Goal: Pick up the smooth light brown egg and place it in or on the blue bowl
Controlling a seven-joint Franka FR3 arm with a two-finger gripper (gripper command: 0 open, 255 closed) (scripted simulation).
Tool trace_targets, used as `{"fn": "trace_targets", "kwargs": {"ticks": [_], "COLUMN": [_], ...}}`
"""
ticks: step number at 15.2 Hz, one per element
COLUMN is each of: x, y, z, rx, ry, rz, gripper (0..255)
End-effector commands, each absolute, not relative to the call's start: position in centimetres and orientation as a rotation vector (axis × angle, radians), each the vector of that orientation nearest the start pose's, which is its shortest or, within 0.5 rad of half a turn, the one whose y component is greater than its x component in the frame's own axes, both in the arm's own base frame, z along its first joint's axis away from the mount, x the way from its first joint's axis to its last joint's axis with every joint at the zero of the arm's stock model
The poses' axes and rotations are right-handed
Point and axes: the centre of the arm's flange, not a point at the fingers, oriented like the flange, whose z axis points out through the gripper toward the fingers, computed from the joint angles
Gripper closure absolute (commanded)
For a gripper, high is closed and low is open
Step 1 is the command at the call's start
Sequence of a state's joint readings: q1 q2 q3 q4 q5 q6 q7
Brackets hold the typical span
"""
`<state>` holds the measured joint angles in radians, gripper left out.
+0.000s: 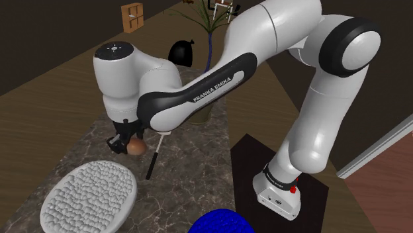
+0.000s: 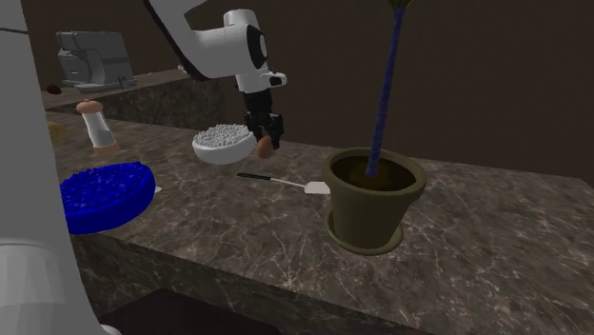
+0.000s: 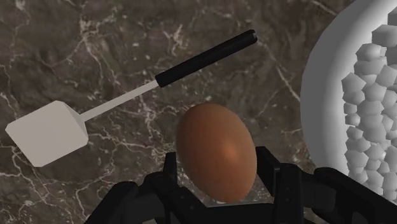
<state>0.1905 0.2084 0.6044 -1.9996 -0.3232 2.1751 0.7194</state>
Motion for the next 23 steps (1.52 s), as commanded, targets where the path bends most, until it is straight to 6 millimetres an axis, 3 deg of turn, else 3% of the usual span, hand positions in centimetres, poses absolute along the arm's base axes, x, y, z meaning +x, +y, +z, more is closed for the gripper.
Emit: {"fn": "trace_targets", "kwargs": {"ticks": [1, 21, 23], "x": [42.8, 42.8, 40.2], "y": [40.4, 40.4, 40.5], "z": [38.6, 49.0, 49.0], "rx": [-3.211, -3.211, -3.211], "ry": [-0.4, -0.4, -0.4], "rz": [-0.181, -0.181, -0.181], "gripper": [255, 255, 255]}}
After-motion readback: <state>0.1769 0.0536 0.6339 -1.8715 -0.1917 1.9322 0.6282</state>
